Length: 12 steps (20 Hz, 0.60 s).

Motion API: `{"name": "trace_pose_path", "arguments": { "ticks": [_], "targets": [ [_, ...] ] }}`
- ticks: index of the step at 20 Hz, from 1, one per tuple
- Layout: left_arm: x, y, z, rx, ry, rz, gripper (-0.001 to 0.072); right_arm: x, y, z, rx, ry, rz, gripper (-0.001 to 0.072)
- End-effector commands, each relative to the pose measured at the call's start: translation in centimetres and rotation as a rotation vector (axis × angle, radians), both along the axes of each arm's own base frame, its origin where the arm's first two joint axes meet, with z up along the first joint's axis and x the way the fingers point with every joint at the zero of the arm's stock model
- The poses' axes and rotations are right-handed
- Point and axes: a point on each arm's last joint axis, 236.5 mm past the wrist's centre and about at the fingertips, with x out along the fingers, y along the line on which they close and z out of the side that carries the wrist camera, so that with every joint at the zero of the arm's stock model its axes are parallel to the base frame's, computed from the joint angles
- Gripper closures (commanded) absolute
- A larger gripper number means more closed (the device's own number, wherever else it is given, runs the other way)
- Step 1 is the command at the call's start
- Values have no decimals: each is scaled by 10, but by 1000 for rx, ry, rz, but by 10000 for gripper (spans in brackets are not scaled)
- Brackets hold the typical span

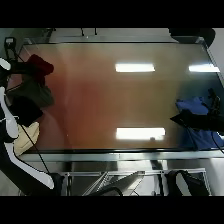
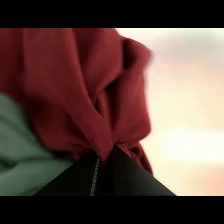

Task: Fold the shirts.

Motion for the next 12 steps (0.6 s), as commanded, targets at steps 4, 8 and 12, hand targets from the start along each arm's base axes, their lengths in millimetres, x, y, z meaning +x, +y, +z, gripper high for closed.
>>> {"name": "trace_pose_path", "arguments": {
  "ticks": [4,8,12],
  "targets": [
    [-90,-53,74,-133,163,-85,686,0,0,0,1,0,0,694],
    [-142,-195,189,-518,13,-468,686,0,0,0,1,-1,0,693],
    [-214,-297,245,-581,1,-763,686,3,-1,1,-3,-10,-9,693]
  ]
}}
